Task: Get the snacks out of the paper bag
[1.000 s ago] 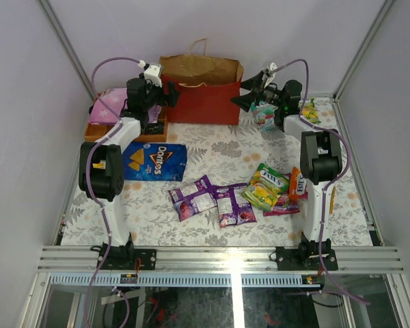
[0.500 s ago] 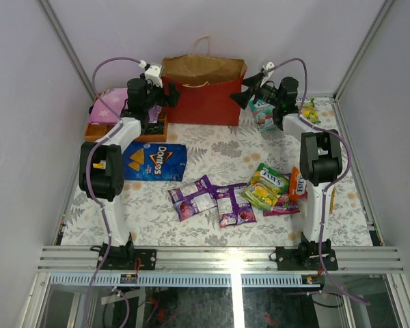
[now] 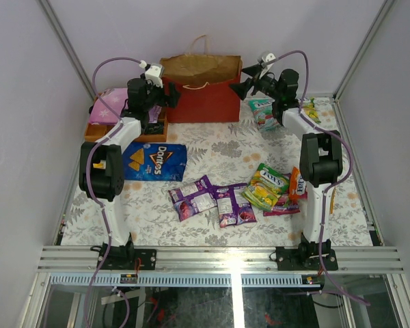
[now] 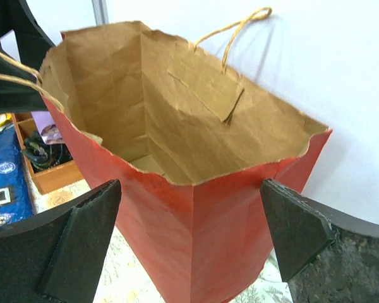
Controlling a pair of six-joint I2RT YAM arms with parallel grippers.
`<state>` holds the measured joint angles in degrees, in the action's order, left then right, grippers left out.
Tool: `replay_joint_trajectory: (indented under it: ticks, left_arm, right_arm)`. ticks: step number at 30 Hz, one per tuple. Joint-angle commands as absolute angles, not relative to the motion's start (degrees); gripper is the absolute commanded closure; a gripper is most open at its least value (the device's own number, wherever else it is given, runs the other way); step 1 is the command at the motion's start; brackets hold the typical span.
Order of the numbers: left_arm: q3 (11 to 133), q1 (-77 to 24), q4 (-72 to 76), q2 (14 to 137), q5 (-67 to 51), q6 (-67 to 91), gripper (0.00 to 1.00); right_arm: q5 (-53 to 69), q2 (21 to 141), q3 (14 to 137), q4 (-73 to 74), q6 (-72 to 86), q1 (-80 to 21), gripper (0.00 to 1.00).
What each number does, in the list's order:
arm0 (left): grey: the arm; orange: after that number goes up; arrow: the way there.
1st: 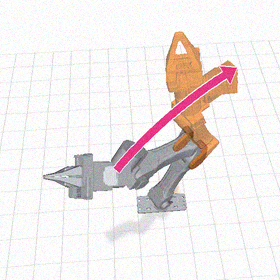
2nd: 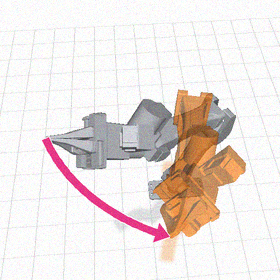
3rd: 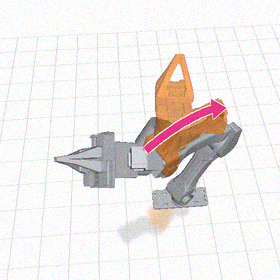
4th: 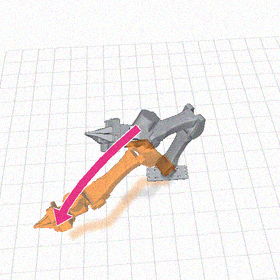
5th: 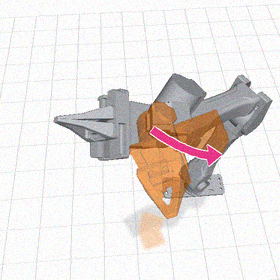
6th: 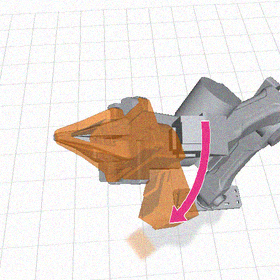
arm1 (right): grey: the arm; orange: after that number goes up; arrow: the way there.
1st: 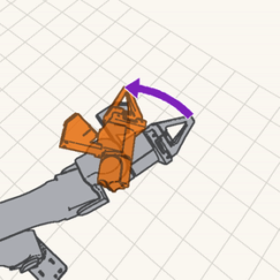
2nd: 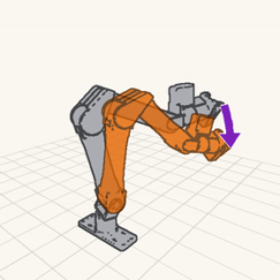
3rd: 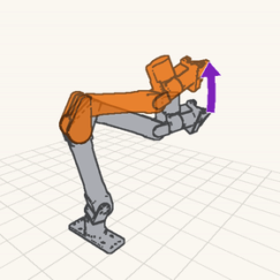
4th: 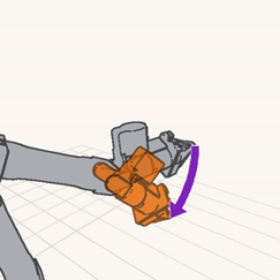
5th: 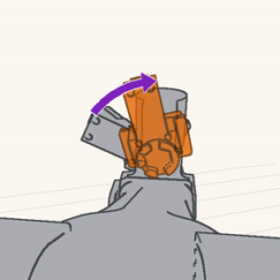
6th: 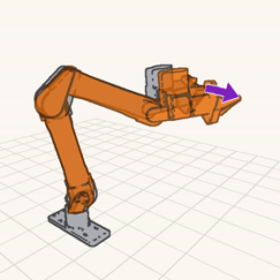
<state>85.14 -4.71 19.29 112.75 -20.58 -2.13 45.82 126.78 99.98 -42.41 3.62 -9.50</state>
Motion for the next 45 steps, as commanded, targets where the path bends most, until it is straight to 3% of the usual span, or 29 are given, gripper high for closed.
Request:
replay_joint_trajectory:
  ticks: [1,7,13,20,24,29,33,41,45]
  left_arm:
    - [87.16,-4.70,19.34,111.70,-21.30,-3.40,0.15]
    - [87.27,-4.66,18.86,111.71,-21.27,-3.81,0.15]
    - [87.36,-4.79,18.68,111.93,-21.44,-3.79,0.15]
    - [87.16,-4.62,18.01,110.86,-21.29,-4.04,0.15]
    - [85.40,-4.67,17.71,106.21,-21.07,-3.77,0.15]
    - [82.88,-5.49,16.77,96.95,-22.91,-5.54,0.07]
    - [85.83,-11.37,9.16,93.36,-21.47,-13.19,0.03]
    - [105.28,-24.36,-12.51,107.45,-21.57,-30.31,0.00]
    - [113.21,-27.36,-14.59,116.15,-16.24,-35.29,0.00]
  right_arm:
    - [48.76,126.31,104.83,-46.32,6.07,-10.18,0.00]
    - [51.36,127.20,106.16,-45.62,7.47,-10.27,0.06]
    - [51.02,126.25,103.96,-45.67,6.17,-10.20,0.00]
    - [50.39,124.74,102.70,-45.38,4.95,-10.17,0.01]
    - [48.69,121.69,98.44,-53.44,9.82,-9.46,0.01]
    - [49.13,119.66,96.75,-64.43,21.57,-6.27,0.01]
    - [49.78,119.26,95.23,-63.39,21.66,-4.87,0.01]
    - [53.51,121.01,94.66,-62.75,22.72,-4.25,0.00]
    - [55.14,122.07,94.95,-62.15,22.84,-3.65,0.01]
